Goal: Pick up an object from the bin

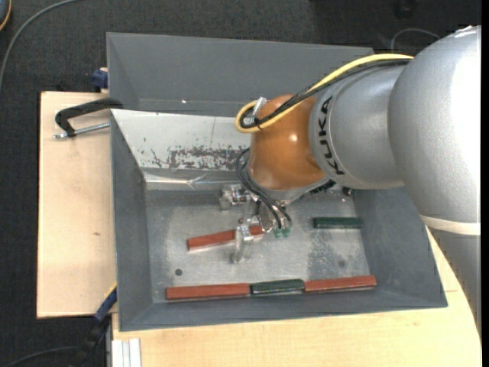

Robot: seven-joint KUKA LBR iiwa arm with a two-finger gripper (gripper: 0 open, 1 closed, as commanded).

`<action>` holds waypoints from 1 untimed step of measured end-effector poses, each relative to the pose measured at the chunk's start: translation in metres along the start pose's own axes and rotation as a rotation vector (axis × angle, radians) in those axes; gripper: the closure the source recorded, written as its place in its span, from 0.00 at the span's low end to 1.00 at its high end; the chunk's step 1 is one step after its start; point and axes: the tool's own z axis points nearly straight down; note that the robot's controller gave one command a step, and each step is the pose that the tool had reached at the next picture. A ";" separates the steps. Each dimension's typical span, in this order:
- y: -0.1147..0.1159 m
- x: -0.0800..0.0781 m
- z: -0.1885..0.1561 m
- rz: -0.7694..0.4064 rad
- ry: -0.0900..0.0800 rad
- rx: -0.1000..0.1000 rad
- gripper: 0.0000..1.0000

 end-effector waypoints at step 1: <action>-0.001 0.001 -0.004 0.003 0.000 0.001 1.00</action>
Offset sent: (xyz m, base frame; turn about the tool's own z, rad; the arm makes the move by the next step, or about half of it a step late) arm 0.0000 0.0000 0.0000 0.0000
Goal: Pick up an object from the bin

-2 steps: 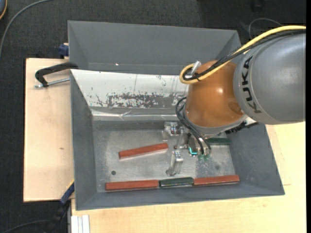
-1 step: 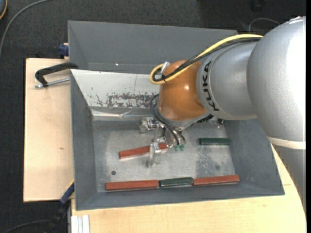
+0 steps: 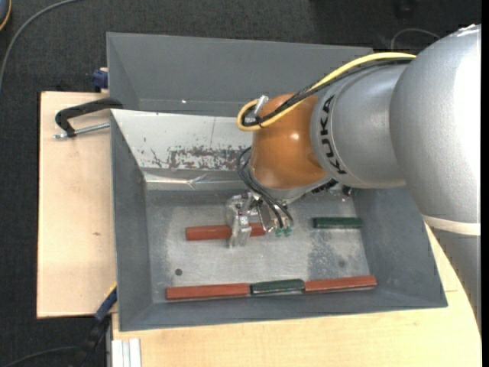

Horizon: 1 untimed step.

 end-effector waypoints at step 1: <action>-0.008 0.013 -0.137 -0.027 -0.001 0.001 1.00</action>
Offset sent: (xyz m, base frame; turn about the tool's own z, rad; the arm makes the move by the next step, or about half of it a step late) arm -0.0142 -0.0106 0.1355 -0.0275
